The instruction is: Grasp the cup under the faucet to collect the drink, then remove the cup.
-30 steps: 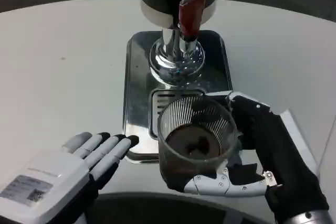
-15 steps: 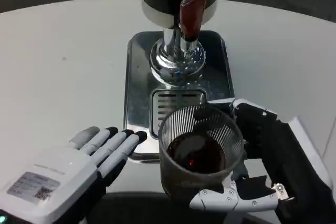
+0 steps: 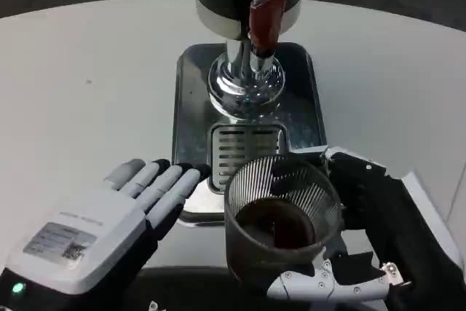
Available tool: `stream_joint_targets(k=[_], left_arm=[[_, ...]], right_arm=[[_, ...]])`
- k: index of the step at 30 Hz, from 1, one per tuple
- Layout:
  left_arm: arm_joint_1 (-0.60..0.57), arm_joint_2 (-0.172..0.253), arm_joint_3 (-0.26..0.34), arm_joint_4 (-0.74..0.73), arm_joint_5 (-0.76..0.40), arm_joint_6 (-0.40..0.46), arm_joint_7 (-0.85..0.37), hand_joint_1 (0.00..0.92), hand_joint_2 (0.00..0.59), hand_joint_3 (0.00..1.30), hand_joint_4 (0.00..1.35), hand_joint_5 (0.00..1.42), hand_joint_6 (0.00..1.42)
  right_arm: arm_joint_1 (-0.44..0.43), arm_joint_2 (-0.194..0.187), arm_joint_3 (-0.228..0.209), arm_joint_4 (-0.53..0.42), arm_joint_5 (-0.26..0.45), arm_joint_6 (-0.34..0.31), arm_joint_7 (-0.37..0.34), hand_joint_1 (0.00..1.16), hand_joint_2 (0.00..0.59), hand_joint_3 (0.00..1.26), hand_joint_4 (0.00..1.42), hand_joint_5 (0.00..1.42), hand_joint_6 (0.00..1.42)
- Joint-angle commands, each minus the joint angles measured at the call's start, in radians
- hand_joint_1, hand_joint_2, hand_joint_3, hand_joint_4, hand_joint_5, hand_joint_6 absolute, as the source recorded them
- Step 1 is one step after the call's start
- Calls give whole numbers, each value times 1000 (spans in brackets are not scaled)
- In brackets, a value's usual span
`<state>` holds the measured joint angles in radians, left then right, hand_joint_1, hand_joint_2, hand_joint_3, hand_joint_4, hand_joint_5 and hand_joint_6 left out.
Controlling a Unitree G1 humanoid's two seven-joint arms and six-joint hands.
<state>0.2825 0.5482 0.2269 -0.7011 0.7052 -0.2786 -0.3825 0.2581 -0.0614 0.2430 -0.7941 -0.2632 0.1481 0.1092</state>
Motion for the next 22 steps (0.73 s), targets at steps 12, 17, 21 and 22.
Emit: stream_joint_targets(k=[12,17,21,22], left_arm=[[-11,-2,-30,-2,9,42,-5,0,13,0,0,0,0],[-6,4,-32,5,7,46,-11,0,17,0,0,0,0],[-8,5,-32,8,1,47,-6,0,17,0,0,0,0],[-8,4,-32,9,-1,47,-3,0,17,0,0,0,0]], right_arm=[[2,25,6,-45,24,-14,-20,1136,62,801,982,1017,1403],[0,26,8,-41,23,-15,-20,1136,62,801,982,1017,1403],[2,29,10,-41,22,-13,-22,1136,62,801,982,1017,1403],[3,30,10,-41,23,-13,-22,1136,62,801,982,1017,1403]])
